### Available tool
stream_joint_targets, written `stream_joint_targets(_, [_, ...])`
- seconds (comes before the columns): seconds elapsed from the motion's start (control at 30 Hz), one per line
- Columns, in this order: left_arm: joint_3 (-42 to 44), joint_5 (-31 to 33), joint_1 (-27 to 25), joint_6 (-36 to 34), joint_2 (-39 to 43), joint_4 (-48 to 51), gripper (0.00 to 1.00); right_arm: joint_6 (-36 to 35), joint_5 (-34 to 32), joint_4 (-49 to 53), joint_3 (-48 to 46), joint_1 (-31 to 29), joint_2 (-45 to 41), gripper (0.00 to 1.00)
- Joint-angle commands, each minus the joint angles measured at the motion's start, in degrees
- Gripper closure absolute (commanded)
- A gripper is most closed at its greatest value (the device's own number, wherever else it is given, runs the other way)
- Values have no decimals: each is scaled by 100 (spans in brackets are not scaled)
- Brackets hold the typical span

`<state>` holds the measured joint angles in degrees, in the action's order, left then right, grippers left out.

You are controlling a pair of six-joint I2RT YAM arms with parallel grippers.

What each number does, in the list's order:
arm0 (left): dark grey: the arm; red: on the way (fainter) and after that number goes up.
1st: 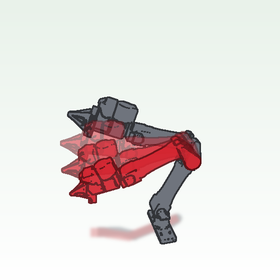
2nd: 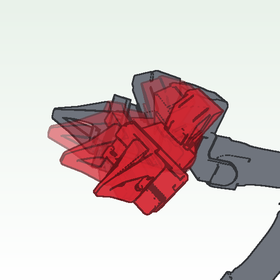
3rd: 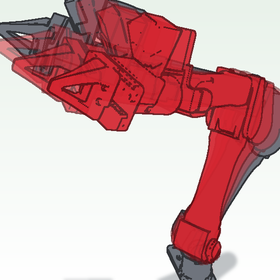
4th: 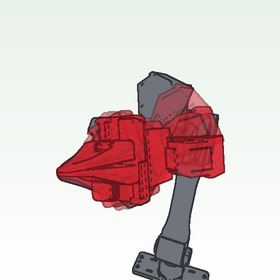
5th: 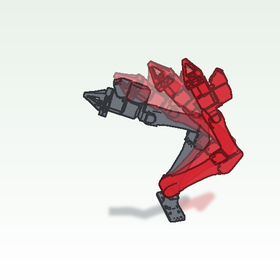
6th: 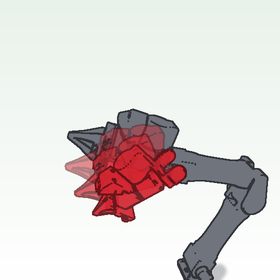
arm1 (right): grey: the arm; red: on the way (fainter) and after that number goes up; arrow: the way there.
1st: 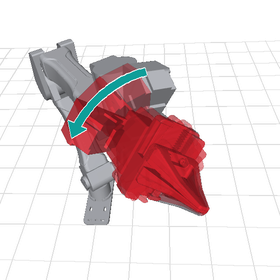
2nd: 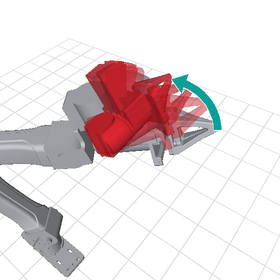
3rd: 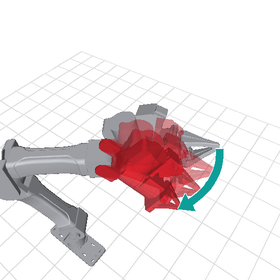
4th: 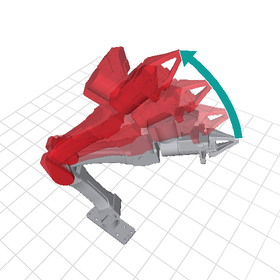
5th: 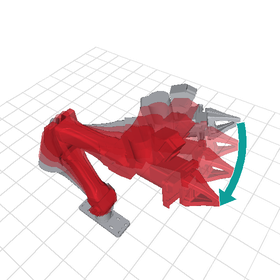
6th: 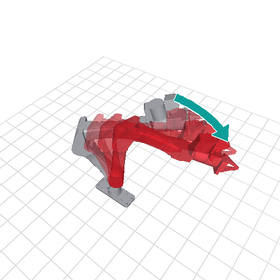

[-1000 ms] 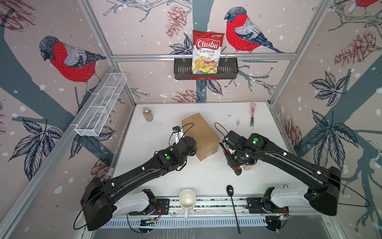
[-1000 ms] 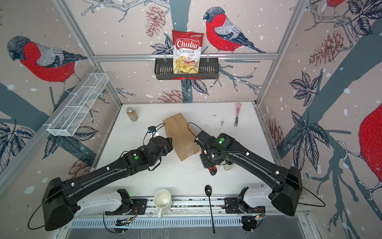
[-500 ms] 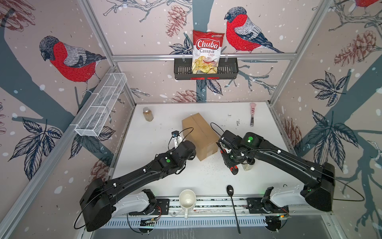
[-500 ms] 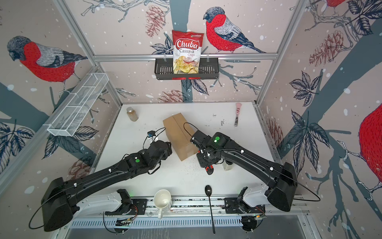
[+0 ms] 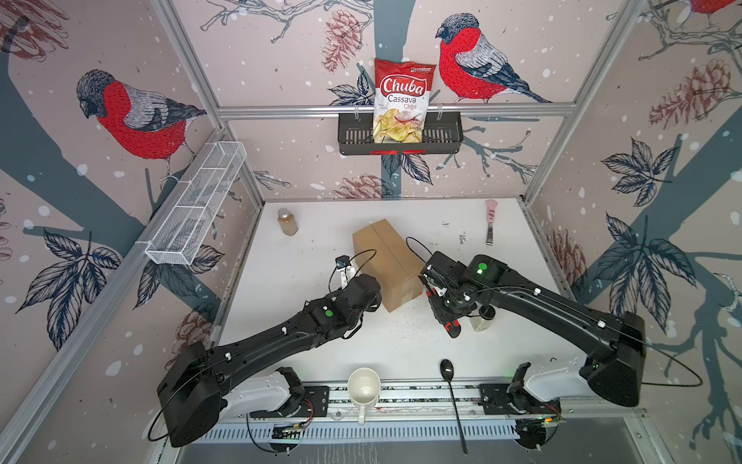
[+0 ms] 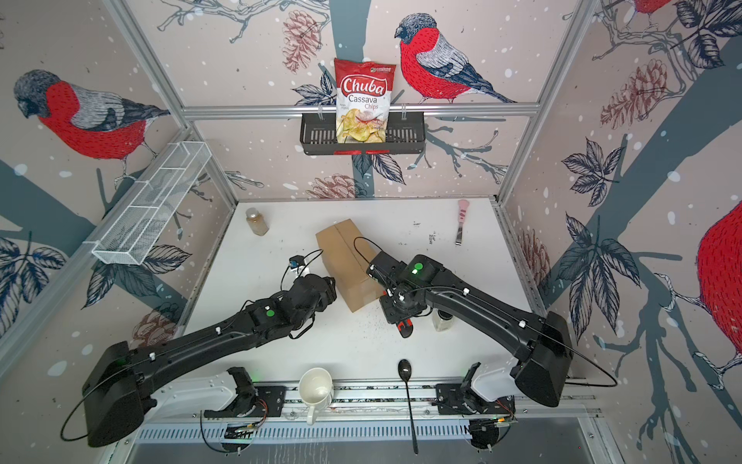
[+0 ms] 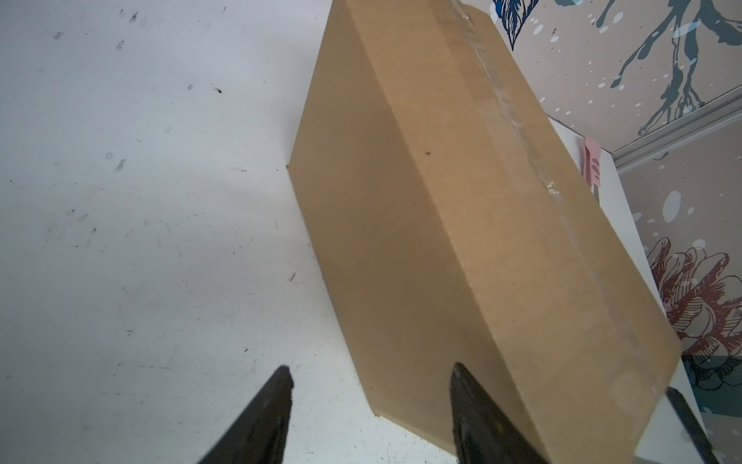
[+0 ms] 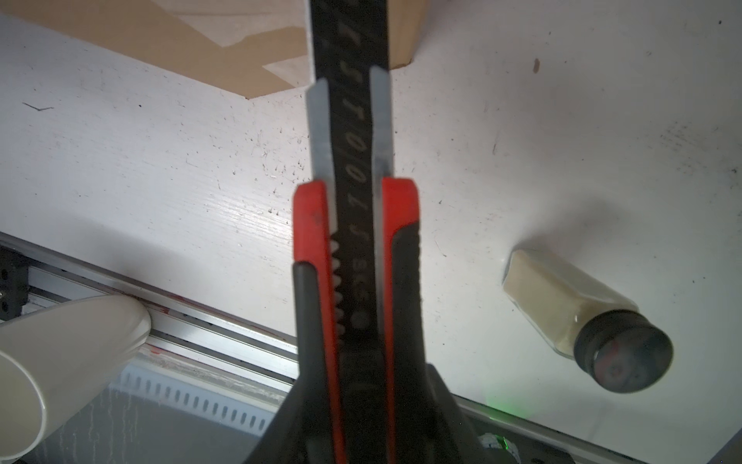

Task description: Unpack the express box

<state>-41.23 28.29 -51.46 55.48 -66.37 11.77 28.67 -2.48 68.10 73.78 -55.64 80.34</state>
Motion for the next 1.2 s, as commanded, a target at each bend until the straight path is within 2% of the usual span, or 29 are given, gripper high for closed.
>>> stream_joint_targets(0.0, [10, -15, -4, 5, -17, -207, 38, 87, -88, 140, 83, -15, 17, 94])
stream_joint_targets(1.17, [-8, -18, -4, -8, -96, -338, 40, 45, -189, 165, 174, -46, 109, 94])
